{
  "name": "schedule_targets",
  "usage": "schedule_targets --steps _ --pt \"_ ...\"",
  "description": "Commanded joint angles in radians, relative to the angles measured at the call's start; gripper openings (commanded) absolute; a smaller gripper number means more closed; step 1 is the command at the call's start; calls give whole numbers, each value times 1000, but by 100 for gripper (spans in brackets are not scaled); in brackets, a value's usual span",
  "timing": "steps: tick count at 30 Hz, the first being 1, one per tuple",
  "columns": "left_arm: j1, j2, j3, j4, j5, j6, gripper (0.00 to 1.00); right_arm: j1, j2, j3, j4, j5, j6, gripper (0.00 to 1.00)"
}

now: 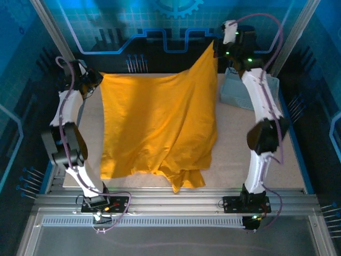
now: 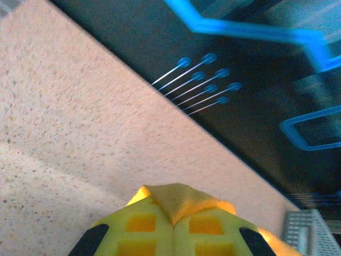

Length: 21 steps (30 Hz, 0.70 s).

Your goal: Fold the inside-out t-shirt

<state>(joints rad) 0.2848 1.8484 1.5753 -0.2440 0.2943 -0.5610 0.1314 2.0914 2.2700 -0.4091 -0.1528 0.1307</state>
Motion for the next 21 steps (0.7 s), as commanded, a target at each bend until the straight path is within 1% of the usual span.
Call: schedule_targets --steps 1,4,5,6,7,9,12,14,16,18,21 --pt "2 108 121 9 -8 51 0 18 211 277 -73 -24 -12 0" --pt "2 220 202 -4 22 54 0 24 453 574 -173 -4 7 0" --pt "-1 251 233 -21 23 58 0 24 512 648 -193 10 22 0" --pt "-1 279 259 -33 24 61 0 22 544 685 -198 19 37 0" --pt "-1 309 288 -43 27 62 0 18 559 684 -190 21 53 0" --pt "-1 355 339 -65 31 72 0 13 543 609 -147 9 80 0" --pt "1 400 408 -104 35 94 0 12 464 430 -67 -17 90 0" --pt "5 399 406 -100 43 95 0 18 428 378 -76 -32 80 0" --pt "12 377 361 -76 55 85 0 25 393 346 -122 -21 67 0" --pt "24 343 286 -28 60 61 0 27 331 247 -122 -17 75 0" --pt "45 282 149 52 71 32 0 24 144 -67 26 2 99 0"
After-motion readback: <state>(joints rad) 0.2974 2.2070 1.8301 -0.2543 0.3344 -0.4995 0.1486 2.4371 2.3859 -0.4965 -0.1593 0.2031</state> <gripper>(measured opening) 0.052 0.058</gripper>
